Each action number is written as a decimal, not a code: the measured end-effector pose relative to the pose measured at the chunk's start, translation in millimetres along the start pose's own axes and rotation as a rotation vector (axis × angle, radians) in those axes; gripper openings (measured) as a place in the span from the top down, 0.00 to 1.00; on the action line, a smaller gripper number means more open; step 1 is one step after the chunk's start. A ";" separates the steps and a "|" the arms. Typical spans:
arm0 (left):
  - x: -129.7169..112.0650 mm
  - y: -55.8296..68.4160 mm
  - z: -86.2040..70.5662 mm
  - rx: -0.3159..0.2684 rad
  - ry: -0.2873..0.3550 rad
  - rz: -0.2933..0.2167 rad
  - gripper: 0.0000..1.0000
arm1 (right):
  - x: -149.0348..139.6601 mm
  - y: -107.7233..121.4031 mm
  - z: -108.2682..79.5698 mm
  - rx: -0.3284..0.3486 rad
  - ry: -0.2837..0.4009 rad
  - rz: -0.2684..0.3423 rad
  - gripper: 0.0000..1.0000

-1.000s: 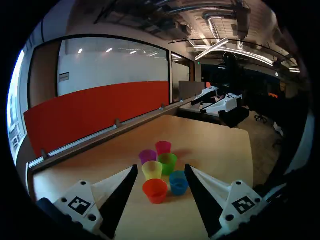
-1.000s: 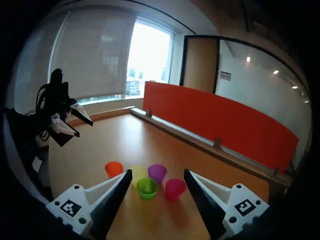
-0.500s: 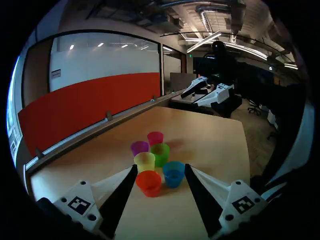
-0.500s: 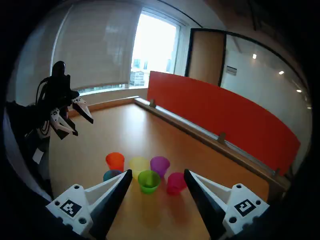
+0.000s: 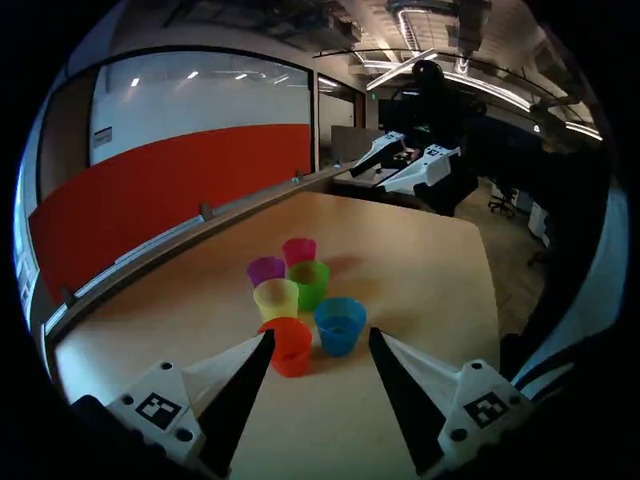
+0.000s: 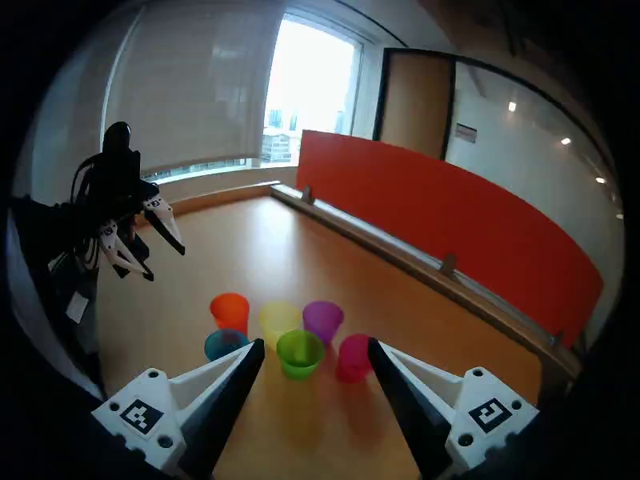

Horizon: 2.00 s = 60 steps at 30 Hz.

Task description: Pour water

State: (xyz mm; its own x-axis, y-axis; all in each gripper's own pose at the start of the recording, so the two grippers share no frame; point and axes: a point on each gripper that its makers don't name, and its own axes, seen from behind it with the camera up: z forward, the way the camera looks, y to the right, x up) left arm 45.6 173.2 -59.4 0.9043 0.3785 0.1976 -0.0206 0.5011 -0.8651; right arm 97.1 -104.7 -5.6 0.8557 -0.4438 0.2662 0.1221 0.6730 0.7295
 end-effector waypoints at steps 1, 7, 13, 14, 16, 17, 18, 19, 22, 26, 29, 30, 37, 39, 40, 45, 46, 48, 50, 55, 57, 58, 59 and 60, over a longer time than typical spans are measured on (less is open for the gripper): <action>-1.9 1.1 1.2 -0.004 -0.003 0.001 0.14 | -1.6 -0.1 0.7 0.001 -0.003 0.000 0.00; -14.2 7.9 9.6 -0.027 -0.024 0.004 0.14 | -12.2 -0.5 5.6 0.006 -0.026 0.000 0.00; -27.5 16.1 18.7 -0.050 -0.053 0.012 0.13 | -21.2 -1.0 12.4 0.012 -0.043 0.003 0.00; -29.9 17.3 20.2 -0.055 -0.059 0.012 0.13 | -22.5 -0.9 13.5 0.013 -0.045 0.004 0.00; -34.8 19.9 23.5 -0.065 -0.068 0.009 0.14 | -25.3 -1.0 15.6 0.016 -0.050 0.004 0.00; -37.1 21.2 25.1 -0.069 -0.072 0.007 0.13 | -26.5 -1.0 16.5 0.017 -0.052 0.005 0.00; -39.7 22.5 26.8 -0.074 -0.076 0.005 0.13 | -27.8 -0.9 17.5 0.019 -0.055 0.005 0.00; -41.8 23.4 28.2 -0.078 -0.080 0.005 0.13 | -28.5 -0.6 18.5 0.020 -0.057 0.005 0.00; -48.0 26.5 32.5 -0.090 -0.092 0.006 0.13 | -30.9 0.3 21.6 0.023 -0.065 0.007 0.00; -54.6 31.2 38.2 -0.108 -0.105 0.005 0.14 | -35.1 1.1 25.9 0.027 -0.075 0.008 0.00; -59.3 33.2 42.9 -0.117 -0.115 0.002 0.13 | -37.6 1.0 29.6 0.031 -0.082 0.010 0.00; -60.9 33.8 44.7 -0.120 -0.118 0.000 0.13 | -38.3 0.9 31.0 0.033 -0.084 0.011 0.00; -68.6 37.4 55.2 -0.138 -0.135 0.003 0.14 | -44.8 2.2 37.7 0.043 -0.096 0.017 0.00; -69.9 37.6 57.7 -0.141 -0.138 0.006 0.14 | -46.0 2.7 39.9 0.046 -0.099 0.018 0.00; -70.4 37.5 59.0 -0.143 -0.139 0.006 0.14 | -46.2 2.7 41.1 0.047 -0.099 0.018 0.00; -72.8 37.6 65.1 -0.150 -0.142 0.003 0.14 | -46.5 3.3 47.0 0.053 -0.102 0.017 0.00; -73.0 37.7 66.1 -0.152 -0.142 0.003 0.14 | -46.4 3.2 47.8 0.055 -0.102 0.017 0.00; -73.6 38.0 68.2 -0.155 -0.142 0.003 0.14 | -46.1 3.2 49.7 0.058 -0.102 0.017 0.00; -74.2 38.2 71.0 -0.157 -0.142 0.002 0.14 | -45.7 3.2 51.3 0.061 -0.102 0.015 0.00; -76.3 39.3 78.4 -0.167 -0.142 0.001 0.13 | -45.9 3.6 55.3 0.066 -0.103 0.014 0.00; -77.3 38.7 81.2 -0.168 -0.142 0.003 0.13 | -46.7 4.1 56.8 0.068 -0.104 0.014 0.00; -78.1 38.2 82.4 -0.167 -0.144 0.004 0.13 | -47.3 4.4 57.2 0.069 -0.106 0.015 0.00; -78.9 37.6 83.6 -0.166 -0.145 0.005 0.13 | -48.0 4.7 57.6 0.070 -0.107 0.016 0.00; -79.6 37.0 84.9 -0.165 -0.146 0.005 0.13 | -48.7 5.0 58.0 0.072 -0.108 0.016 0.00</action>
State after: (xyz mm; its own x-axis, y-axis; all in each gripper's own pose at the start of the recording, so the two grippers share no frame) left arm -63.4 227.7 -68.0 0.8329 0.4953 0.2470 0.0557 0.3691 -0.9277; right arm 26.9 -114.1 21.6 0.7975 -0.4972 0.3418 0.0693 0.6382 0.7667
